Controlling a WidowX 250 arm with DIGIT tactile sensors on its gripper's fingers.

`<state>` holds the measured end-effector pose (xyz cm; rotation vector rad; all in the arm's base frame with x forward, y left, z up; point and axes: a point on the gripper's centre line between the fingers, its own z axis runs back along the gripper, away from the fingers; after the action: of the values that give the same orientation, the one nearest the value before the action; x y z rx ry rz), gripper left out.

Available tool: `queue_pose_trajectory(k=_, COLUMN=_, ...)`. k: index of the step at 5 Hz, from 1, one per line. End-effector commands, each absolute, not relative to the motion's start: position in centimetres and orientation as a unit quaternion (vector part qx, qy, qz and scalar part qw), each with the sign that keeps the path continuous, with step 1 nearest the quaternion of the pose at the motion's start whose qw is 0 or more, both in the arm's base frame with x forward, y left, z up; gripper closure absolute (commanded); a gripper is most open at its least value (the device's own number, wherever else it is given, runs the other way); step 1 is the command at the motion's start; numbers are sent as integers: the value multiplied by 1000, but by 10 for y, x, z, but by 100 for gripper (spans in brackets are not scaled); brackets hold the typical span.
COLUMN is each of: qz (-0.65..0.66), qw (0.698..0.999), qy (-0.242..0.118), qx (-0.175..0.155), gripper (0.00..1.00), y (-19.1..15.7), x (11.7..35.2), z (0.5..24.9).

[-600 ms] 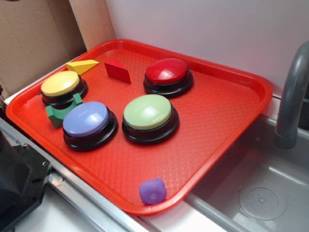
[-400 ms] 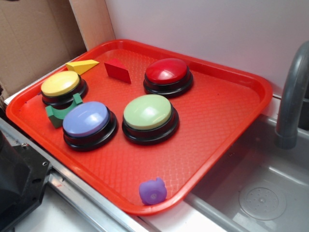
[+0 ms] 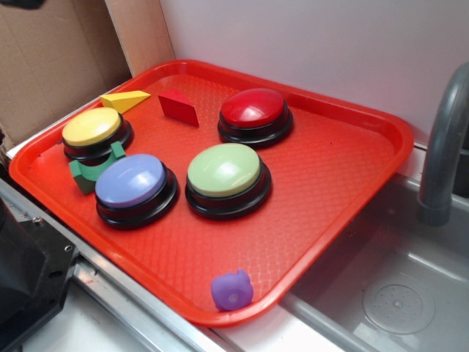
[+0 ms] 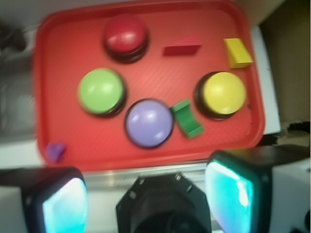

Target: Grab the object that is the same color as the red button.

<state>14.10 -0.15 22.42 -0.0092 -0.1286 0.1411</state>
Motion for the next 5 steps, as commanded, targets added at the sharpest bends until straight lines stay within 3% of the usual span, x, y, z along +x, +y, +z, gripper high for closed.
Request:
queue_pose_trajectory(k=1, qz=200, qw=972, qy=-118, qx=42, gripper=0, y=33, x=190, z=195)
queue_pose_trajectory(k=4, qz=397, qw=899, qy=-179, qx=45, gripper=0, y=87, x=245, z=133)
queue_pose_trajectory(k=5, qz=432, qw=883, qy=-176, qx=46, gripper=0, y=101, x=257, z=106)
